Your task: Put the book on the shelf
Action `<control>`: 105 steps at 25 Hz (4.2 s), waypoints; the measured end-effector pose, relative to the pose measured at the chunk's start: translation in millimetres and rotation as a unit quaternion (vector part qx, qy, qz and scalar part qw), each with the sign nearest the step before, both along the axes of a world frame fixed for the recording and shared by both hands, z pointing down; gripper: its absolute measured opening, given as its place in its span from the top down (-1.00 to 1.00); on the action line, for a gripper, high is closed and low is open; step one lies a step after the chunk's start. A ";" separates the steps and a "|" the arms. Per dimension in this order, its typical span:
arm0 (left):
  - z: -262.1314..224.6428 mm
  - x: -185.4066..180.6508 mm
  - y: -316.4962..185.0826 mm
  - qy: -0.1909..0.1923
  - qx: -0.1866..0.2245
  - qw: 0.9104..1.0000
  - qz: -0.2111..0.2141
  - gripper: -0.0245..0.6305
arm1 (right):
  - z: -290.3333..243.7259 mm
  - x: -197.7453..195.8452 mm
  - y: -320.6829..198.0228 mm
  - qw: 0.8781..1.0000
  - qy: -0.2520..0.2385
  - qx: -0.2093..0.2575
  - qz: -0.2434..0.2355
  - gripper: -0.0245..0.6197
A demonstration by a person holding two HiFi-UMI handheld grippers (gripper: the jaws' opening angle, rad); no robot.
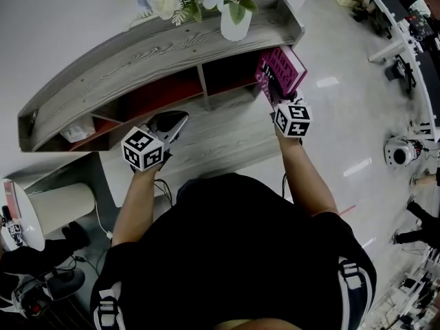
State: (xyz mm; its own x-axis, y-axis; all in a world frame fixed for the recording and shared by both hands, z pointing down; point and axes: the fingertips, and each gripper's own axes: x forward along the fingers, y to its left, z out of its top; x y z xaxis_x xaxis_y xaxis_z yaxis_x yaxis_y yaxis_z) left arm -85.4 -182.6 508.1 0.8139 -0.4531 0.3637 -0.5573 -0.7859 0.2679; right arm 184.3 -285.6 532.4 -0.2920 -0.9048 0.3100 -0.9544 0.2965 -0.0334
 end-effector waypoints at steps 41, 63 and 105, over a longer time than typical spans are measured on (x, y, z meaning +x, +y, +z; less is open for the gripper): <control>12.8 -29.8 -4.4 -0.001 -0.014 1.000 -0.026 0.86 | 16.6 -19.6 -27.8 1.000 0.004 -0.007 0.024 0.45; 23.2 -45.5 -3.1 0.000 -0.025 0.999 -0.035 0.86 | 19.3 -28.3 -52.0 0.999 0.016 0.000 0.029 0.45; 34.1 -50.9 -4.3 0.003 -0.039 0.998 -0.039 0.86 | 17.4 -39.7 -76.3 0.999 0.011 0.007 0.042 0.45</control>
State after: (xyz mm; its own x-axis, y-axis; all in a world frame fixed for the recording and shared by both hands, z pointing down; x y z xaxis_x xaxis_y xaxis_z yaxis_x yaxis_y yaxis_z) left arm -136.3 -186.9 542.2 0.7788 -0.4866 0.3958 -0.6150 -0.7166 0.3292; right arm 144.6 -361.9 549.8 -0.2080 -0.9300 0.3032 -0.9765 0.2153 -0.0095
